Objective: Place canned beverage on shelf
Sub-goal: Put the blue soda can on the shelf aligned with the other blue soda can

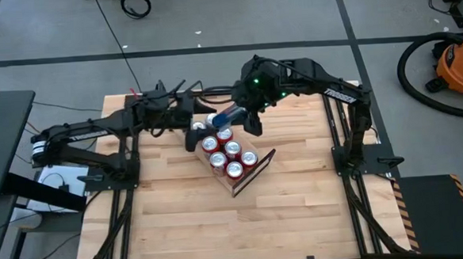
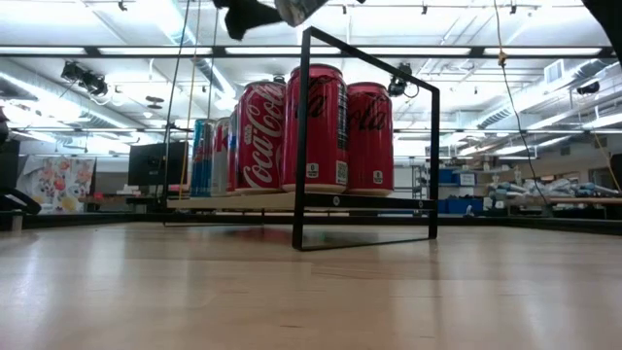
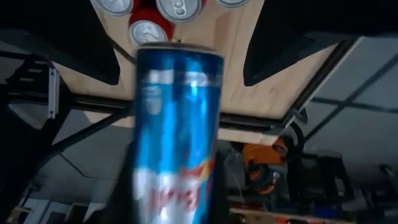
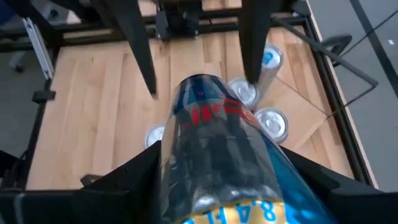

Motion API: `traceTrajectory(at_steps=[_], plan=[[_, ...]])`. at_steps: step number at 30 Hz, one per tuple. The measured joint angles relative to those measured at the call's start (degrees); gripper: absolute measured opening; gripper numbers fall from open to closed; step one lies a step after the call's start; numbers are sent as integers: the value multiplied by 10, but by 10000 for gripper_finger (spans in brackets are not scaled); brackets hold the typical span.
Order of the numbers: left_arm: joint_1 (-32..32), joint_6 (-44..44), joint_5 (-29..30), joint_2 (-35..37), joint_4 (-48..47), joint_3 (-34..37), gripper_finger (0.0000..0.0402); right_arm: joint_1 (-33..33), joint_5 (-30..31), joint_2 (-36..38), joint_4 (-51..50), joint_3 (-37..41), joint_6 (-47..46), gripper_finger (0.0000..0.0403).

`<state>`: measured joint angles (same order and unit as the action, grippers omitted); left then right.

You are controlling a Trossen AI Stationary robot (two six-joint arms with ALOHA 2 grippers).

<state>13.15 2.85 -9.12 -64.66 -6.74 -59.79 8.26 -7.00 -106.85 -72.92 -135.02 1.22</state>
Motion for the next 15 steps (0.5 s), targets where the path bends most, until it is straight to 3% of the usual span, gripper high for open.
traceTrajectory(at_steps=[8, 15], plan=[[0, 47, -63, -38, 45, 0, 355, -11, -5, 0, 18, 0, -6, 252], [1, 58, -64, -49, 64, 0, 346, -11, 0, 0, 21, 0, -6, 252]])
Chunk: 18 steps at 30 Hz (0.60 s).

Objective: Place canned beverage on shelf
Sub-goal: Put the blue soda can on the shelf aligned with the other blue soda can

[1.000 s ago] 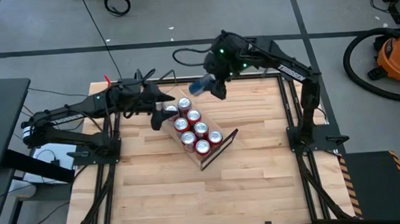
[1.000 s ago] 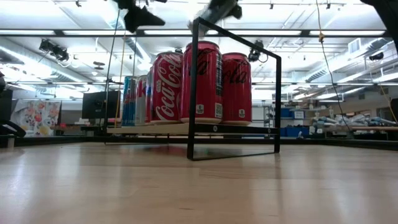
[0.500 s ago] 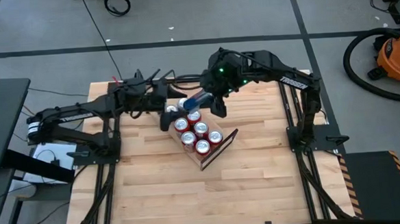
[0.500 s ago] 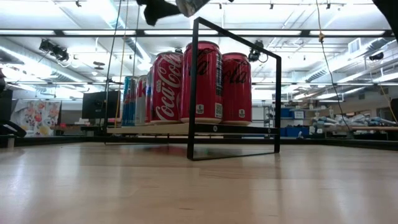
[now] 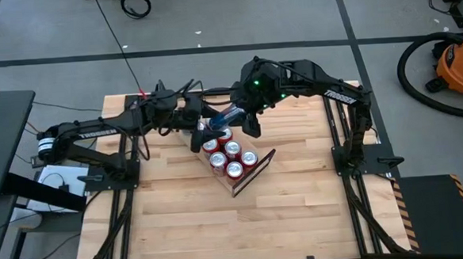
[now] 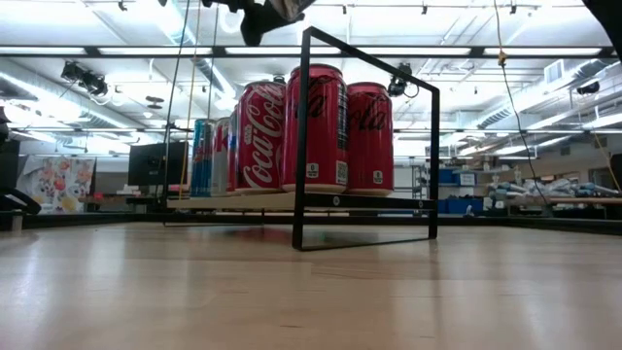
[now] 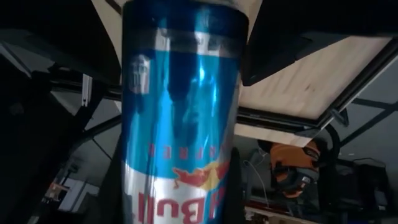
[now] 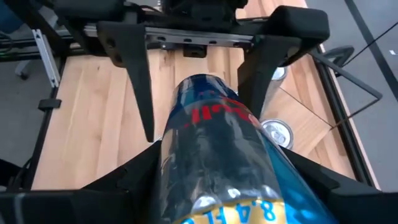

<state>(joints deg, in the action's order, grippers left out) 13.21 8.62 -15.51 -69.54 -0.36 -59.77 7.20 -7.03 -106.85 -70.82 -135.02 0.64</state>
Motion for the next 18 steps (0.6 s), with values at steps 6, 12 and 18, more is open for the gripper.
traceTrajectory(at_steps=[6, 12, 18], plan=[[0, 12, 3, 0, 4, 0, 302, 0, 8, 0, 1, 0, 9, 252], [-3, 16, 8, 0, 3, 0, 241, 0, 6, 0, 0, 0, 23, 258], [-3, 22, 8, 1, 2, 0, 243, 0, 7, 0, 5, 0, 10, 283]])
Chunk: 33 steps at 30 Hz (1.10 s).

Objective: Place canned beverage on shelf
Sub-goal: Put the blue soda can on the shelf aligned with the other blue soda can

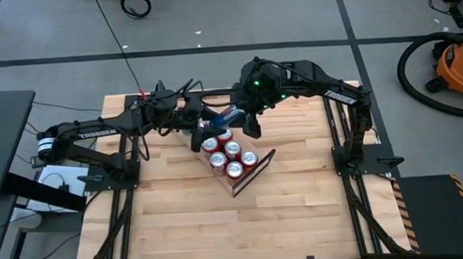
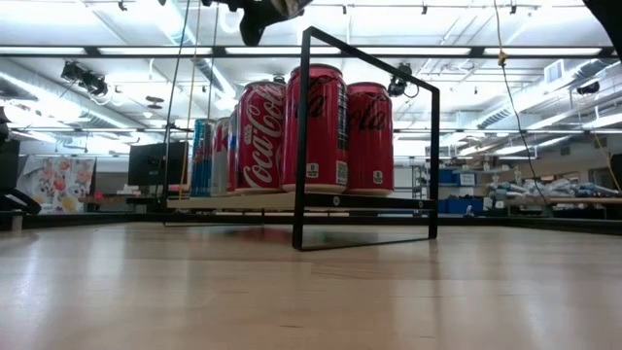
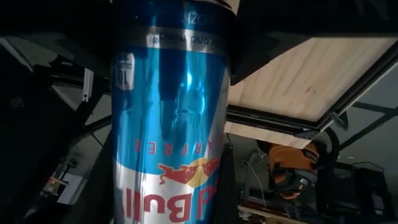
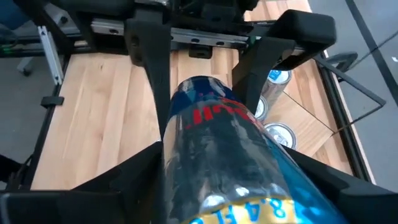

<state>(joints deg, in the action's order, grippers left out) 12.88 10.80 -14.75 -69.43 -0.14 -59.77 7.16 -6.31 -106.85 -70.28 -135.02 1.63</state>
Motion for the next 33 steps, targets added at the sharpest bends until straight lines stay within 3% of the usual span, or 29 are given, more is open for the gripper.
traceTrajectory(at_steps=[12, 19, 23, 28, 33], plan=[[0, 2, 3, -1, -3, 0, 250, 19, 7, 32, 38, 0, -62, 395], [1, 1, 18, -1, -6, 0, 250, 52, 17, 73, 56, 0, -77, 395], [9, 0, 39, 3, -9, 0, 251, 67, 65, 104, 56, 0, -79, 399], [19, -17, 98, 15, -17, 0, 251, 77, 124, 142, 64, 0, -119, 399], [9, -123, 197, 18, -9, 0, 251, 86, 123, 154, 63, 0, -216, 398]])
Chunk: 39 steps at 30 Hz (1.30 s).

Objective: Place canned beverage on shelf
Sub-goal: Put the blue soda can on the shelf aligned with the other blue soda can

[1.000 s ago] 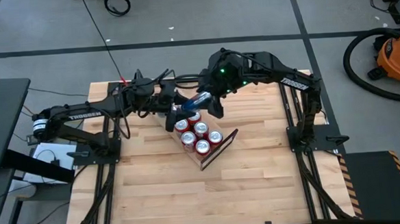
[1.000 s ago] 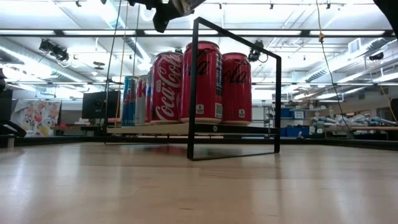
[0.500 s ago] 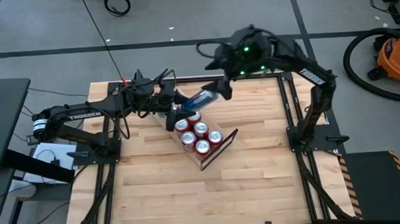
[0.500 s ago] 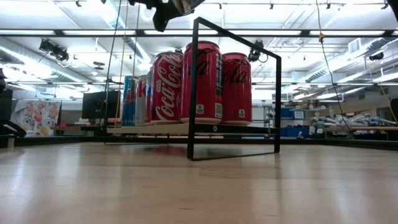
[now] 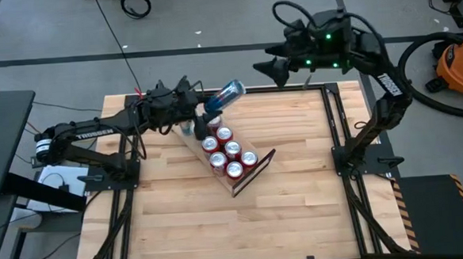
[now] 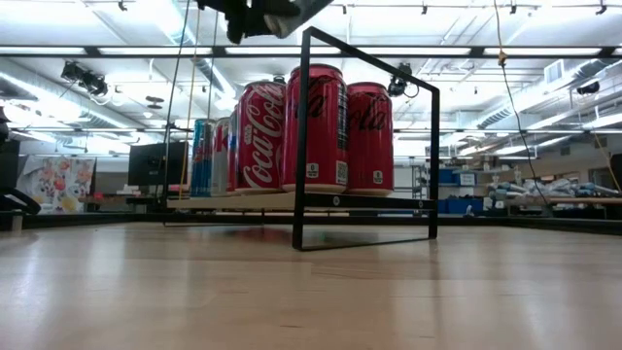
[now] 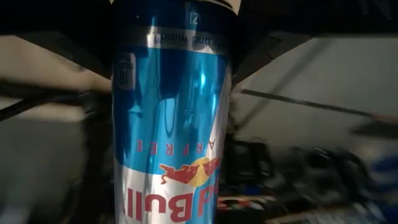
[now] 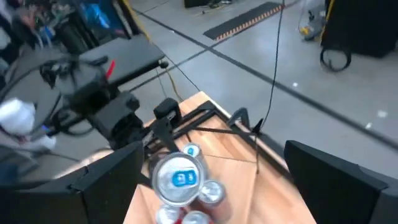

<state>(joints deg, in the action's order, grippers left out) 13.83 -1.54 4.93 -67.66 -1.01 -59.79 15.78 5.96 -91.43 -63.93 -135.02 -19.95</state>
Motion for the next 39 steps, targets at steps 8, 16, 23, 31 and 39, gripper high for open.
traceTrajectory(at_steps=[8, 16, 23, 31, 39], plan=[[-48, -268, 214, 0, 10, 0, 251, -43, 25, -41, -2, 13, -71, 398], [-79, -422, 350, 0, 80, 0, 251, -43, 29, -70, 23, 17, -59, 399], [-89, -458, 360, 0, 111, 0, 251, -39, 12, -69, 62, 17, -25, 400], [-103, -527, 361, -1, 157, 0, 251, -35, -1, -81, 66, 17, -21, 400], [-106, -533, 362, -1, 176, 0, 251, -35, -12, -91, 75, 17, -22, 400]])
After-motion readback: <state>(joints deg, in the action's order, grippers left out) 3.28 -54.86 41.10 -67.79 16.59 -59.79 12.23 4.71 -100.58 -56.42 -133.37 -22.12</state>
